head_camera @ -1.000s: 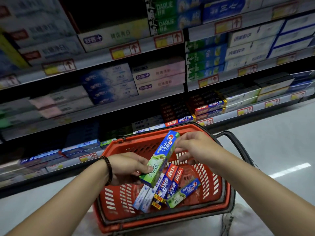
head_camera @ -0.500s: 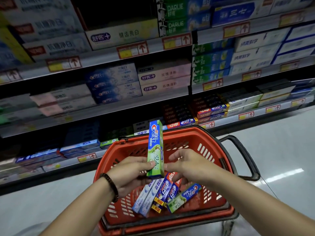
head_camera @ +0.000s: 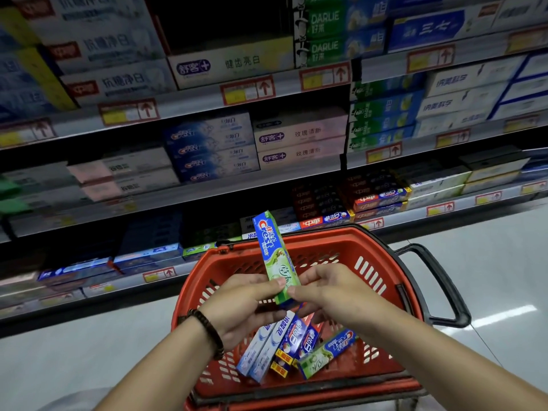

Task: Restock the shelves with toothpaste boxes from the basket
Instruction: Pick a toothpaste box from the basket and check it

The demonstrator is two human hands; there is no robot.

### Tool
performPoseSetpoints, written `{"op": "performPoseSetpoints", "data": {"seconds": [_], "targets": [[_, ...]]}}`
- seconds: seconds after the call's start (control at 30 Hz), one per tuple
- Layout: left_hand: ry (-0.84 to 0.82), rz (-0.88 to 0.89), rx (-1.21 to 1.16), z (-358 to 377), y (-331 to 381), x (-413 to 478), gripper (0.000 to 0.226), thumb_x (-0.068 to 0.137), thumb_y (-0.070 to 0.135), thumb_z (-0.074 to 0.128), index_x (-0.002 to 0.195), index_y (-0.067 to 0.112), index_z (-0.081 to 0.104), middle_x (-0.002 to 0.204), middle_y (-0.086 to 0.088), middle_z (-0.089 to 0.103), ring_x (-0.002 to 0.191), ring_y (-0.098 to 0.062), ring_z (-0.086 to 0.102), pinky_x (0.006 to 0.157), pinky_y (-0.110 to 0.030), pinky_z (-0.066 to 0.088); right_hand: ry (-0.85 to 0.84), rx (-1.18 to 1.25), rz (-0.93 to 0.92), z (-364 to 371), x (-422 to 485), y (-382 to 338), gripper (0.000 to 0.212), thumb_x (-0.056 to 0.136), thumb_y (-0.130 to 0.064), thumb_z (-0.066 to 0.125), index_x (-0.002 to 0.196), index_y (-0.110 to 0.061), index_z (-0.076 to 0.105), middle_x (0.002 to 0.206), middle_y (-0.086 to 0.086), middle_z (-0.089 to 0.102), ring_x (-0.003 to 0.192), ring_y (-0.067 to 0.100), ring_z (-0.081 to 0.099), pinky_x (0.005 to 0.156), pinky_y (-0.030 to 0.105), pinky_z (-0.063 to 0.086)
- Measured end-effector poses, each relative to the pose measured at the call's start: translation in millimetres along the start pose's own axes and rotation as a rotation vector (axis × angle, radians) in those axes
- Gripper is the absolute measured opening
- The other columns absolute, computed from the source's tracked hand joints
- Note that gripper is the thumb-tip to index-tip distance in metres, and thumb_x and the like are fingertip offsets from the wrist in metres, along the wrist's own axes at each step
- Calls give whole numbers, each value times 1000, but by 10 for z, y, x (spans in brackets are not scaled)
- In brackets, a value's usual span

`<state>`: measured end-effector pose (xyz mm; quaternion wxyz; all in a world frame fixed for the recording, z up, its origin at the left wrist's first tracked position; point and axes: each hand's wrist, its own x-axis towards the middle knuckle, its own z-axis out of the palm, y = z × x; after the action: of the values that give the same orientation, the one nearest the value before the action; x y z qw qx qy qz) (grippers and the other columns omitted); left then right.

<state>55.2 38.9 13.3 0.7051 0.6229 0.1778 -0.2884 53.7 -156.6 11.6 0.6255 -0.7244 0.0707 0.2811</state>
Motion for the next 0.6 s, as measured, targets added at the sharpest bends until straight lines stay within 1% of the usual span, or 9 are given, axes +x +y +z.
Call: {"op": "performPoseSetpoints", "data": {"seconds": [0.17,0.27,0.3,0.33,0.4,0.47,0.53,0.57,0.6], "targets": [[-18,-1,19,5,22,-49,34,94,21,74,121,2,71,116,-14,77,109,-29,75,95,-45,61,-4,70,-6,-30,-17,-54,18,94,-15,77,106,-1,74,94,16,81,78,22,74,69,32,53],[-10,18,7,-20,49,-61,38,91,26,76,123,6,71,118,-13,76,108,-31,75,102,-53,56,-20,111,-10,-61,-21,-76,20,96,-16,76,108,0,74,97,19,80,82,26,74,74,35,54],[7,32,-8,-34,68,-62,37,92,26,75,124,7,70,117,-13,77,108,-32,75,102,-53,56,-24,117,-9,-73,-24,-86,20,97,-16,75,109,0,74,97,19,80,83,27,75,76,36,54],[36,48,-31,-55,93,-61,36,94,26,73,124,7,69,116,-13,77,106,-33,75,99,-51,58,-29,114,-8,-94,-29,-95,20,97,-16,75,109,1,74,97,19,80,83,27,75,78,37,55],[121,84,-92,-116,150,-48,39,94,24,73,129,10,64,116,-13,77,100,-32,76,85,-45,62,-53,92,-8,-130,-47,-131,20,99,-16,73,110,1,75,97,19,80,81,24,75,77,36,56],[211,114,-177,-199,198,-16,51,95,22,73,140,19,50,113,-15,78,95,-35,78,74,-44,63,-74,76,-7,-160,-66,-164,21,100,-15,71,111,2,74,96,18,80,80,23,75,74,33,56],[292,143,-260,-293,233,27,66,98,19,71,149,36,33,109,-17,78,92,-36,78,72,-45,63,-90,76,-8,-182,-71,-177,20,101,-13,69,110,4,74,90,16,80,77,22,73,72,32,55],[326,158,-291,-334,246,44,71,99,18,70,151,41,28,109,-18,78,91,-35,78,71,-45,63,-100,79,-8,-192,-76,-182,20,101,-12,68,109,5,74,86,15,78,77,23,71,70,31,55],[356,174,-318,-369,261,50,72,100,18,69,152,44,27,110,-19,77,91,-35,78,70,-45,63,-110,83,-8,-201,-78,-188,19,101,-12,67,107,4,75,82,15,76,78,25,69,68,30,54]]}}
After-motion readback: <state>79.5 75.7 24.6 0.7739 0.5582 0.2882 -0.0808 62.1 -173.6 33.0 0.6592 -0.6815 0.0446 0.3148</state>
